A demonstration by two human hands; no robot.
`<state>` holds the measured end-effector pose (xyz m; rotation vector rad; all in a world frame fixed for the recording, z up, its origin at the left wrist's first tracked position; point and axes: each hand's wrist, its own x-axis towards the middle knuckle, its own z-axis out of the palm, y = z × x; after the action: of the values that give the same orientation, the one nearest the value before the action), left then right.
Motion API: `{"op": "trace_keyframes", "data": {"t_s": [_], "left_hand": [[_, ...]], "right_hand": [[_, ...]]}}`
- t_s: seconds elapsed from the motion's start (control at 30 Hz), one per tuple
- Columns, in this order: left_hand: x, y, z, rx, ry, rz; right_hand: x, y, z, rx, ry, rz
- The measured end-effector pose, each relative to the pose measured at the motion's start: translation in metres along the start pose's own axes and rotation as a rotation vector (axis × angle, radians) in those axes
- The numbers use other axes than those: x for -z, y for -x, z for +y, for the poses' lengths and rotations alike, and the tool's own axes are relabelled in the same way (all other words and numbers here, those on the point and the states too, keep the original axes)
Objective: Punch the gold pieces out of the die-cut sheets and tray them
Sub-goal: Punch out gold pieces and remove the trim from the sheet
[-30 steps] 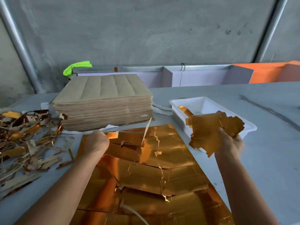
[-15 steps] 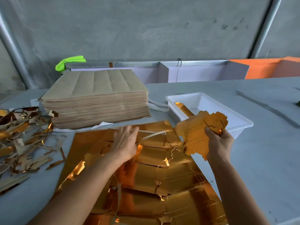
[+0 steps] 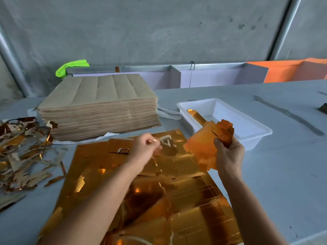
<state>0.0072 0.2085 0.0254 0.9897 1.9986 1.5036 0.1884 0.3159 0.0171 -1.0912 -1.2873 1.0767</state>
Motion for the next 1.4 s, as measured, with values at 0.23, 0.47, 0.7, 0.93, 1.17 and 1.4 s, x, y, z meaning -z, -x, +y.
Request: {"op": "trace_keyframes", "data": {"t_s": [0.23, 0.47, 0.7, 0.93, 1.17, 1.4], "left_hand": [[0.076, -0.031, -0.002, 0.078, 0.254, 0.528], [0.089, -0.004, -0.026, -0.001, -0.339, 0.275], [0.071, 0.002, -0.017, -0.136, -0.56, 0.231], [0.072, 0.005, -0.019, -0.124, -0.545, 0.387], [0.082, 0.008, -0.015, -0.148, -0.466, 0.531], [0.071, 0.005, -0.005, -0.207, -0.397, 0.472]], "right_hand": [[-0.023, 0.009, 0.005, 0.218, 0.318, -0.026], [-0.027, 0.023, 0.002, 0.476, 0.485, -0.186], [-0.023, 0.063, -0.006, 0.644, 0.765, -0.433], [-0.025, 0.075, -0.019, 0.668, 0.719, -0.384], [-0.061, 0.043, -0.033, 0.61, 0.94, -0.334], [-0.128, 0.049, -0.032, 0.591, 0.912, -0.571]]}}
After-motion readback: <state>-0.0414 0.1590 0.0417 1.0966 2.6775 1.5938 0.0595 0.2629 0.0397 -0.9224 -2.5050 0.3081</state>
